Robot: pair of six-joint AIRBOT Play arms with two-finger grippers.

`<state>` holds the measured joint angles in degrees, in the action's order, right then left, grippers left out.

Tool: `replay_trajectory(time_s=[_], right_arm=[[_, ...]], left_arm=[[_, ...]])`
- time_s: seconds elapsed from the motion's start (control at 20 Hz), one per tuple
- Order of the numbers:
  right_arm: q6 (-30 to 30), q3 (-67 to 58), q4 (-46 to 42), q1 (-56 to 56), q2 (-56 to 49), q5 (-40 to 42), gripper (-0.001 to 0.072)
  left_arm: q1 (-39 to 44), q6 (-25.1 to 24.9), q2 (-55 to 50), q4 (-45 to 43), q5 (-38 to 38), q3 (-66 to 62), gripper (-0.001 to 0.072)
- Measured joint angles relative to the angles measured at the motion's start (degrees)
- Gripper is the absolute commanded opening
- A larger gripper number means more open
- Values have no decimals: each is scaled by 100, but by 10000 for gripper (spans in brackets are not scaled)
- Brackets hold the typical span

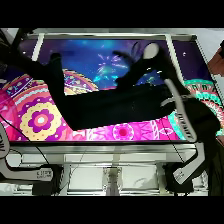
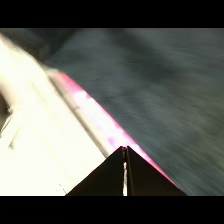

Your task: Fold the clothes and pants, and hang the long-sleeved shirts on hangers.

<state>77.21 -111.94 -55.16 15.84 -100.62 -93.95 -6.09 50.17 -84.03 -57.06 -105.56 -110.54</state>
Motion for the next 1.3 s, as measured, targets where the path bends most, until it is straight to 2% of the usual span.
replay_trajectory(time_s=[0.3, 0.5, 0.7, 0.85, 1.3], right_arm=[[111, 0, -262, -1187, 531, -205, 30], [138, 0, -313, -1552, 643, -240, 30], [142, 0, -345, -1637, 673, -254, 30], [142, 0, -354, -1657, 680, -308, 30], [166, 0, -354, -1665, 686, -365, 30]], left_arm=[[1198, 553, 15, -164, -24, 13, 32], [1910, 1174, -267, -479, 7, 37, 31], [2253, 2055, -612, -546, 684, 48, 32], [2369, 2494, -745, -420, 1084, 48, 32], [2946, 2850, -1145, -251, 1390, 46, 44]])
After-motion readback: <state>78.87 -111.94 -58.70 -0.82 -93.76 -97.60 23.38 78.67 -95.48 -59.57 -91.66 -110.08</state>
